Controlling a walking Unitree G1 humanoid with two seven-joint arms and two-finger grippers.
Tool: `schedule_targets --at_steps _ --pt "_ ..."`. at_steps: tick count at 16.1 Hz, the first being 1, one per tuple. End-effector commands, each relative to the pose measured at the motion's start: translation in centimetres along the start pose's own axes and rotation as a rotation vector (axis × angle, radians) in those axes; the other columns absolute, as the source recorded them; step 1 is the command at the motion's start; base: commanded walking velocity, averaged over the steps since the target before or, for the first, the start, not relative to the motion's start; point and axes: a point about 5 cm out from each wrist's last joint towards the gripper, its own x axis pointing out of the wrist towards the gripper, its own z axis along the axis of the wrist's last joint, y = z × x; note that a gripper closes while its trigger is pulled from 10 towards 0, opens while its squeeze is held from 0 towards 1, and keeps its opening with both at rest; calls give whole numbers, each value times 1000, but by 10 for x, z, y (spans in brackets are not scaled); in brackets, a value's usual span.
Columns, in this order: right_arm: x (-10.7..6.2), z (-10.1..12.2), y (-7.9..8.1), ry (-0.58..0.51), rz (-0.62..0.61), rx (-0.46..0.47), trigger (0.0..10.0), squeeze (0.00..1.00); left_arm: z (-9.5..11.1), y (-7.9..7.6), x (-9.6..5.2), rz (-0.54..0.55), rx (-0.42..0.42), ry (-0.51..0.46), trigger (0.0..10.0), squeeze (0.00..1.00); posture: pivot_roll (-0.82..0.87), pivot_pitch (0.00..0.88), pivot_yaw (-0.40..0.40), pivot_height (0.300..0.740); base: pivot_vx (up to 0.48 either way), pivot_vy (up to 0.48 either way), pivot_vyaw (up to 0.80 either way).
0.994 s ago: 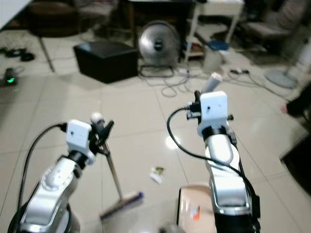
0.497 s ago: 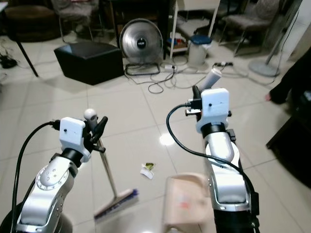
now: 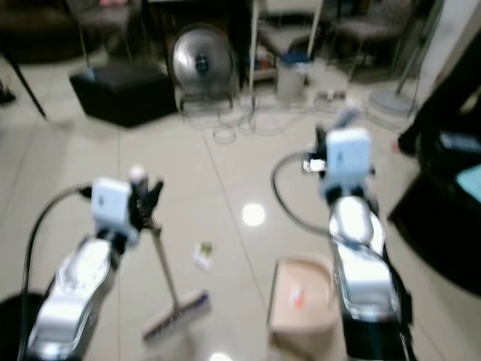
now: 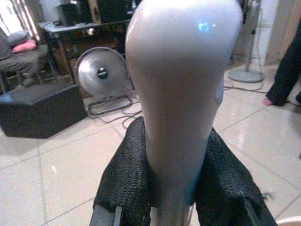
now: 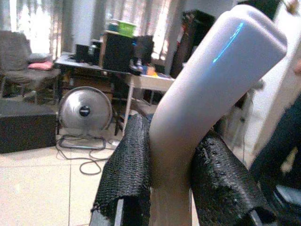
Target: Sweep floor
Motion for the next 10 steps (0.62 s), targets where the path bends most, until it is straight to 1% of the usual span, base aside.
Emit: schedule_targets --at_steps 1,2,3,5,6,7,8,10 --pt "2 10 -2 -44 2 -9 10000 0 12 6 4 23 -15 -46 10000 0 -14 6 12 740 0 472 0" --pt "2 11 -1 -47 2 -7 10000 0 14 7 6 34 -17 -50 10000 0 -15 8 13 740 0 472 0" --pt "3 11 -1 -47 1 -5 10000 0 15 8 7 33 2 -54 10000 0 -15 8 13 740 0 472 0" --pt "3 11 -1 -49 2 20 10000 0 14 7 8 26 28 -30 10000 0 -10 12 18 740 0 0 0" --pt "1 10 1 -37 10 1 10000 0 17 4 7 4 12 -65 10000 0 -6 14 22 740 0 0 0" --pt "1 9 1 -35 13 -7 10000 0 17 4 7 1 45 -66 10000 0 -7 13 26 740 0 0 0" --pt "1 9 2 -38 20 -12 10000 0 18 3 7 -7 53 -77 10000 0 -8 14 25 740 0 0 0" --pt "-1 9 1 -44 17 12 10000 0 21 0 8 1 41 -95 10000 0 -9 17 27 740 0 0 0"
